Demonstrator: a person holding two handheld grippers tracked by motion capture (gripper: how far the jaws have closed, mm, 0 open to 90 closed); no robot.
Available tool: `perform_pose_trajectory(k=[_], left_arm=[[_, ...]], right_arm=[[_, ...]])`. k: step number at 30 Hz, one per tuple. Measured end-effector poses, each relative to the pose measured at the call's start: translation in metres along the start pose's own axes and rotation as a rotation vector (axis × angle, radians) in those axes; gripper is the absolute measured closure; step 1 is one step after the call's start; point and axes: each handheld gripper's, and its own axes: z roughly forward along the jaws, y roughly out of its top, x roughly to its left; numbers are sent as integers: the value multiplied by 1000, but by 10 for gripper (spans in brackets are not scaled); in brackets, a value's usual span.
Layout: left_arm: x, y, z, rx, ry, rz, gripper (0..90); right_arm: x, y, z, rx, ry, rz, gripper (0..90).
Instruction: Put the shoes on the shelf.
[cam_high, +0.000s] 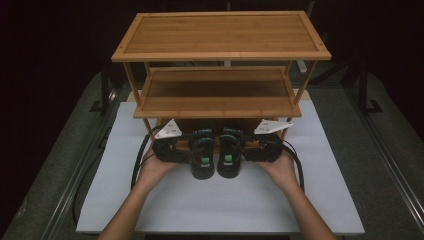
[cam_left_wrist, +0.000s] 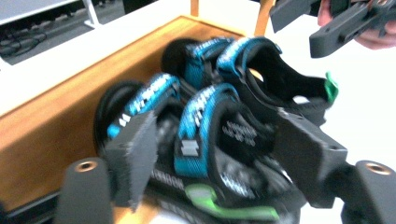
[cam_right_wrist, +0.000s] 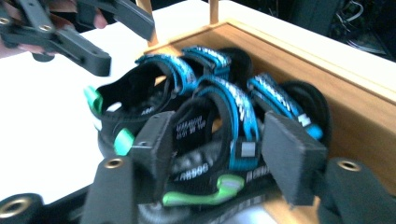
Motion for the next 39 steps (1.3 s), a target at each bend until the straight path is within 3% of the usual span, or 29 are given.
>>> perform_pose_trajectory(k=[5,14,17,22,25,31,34,39], left_arm=[[-12,-17,-13,22,15,-21,209],[-27,-51,-10,114,26,-23,159],[-27,-54,-1,147,34,-19,116],[-32,-58,14,200,45,21,57],[-33,-58,22,205,47,24,23],[-32,-58,32,209,58,35,24],[-33,-59,39,236,64,48,27],[-33,-58,40,235,62,47,40]], right_arm=[[10,-16,-14,25,-32,18,346],[21,-44,-13,102,-68,44,235],[23,-50,-4,136,-55,55,196],[28,-54,13,197,-91,38,133],[29,-56,19,198,-89,47,128],[34,-56,30,210,-93,18,128],[36,-56,37,220,-99,-1,126],[38,-56,39,218,-112,-17,120]])
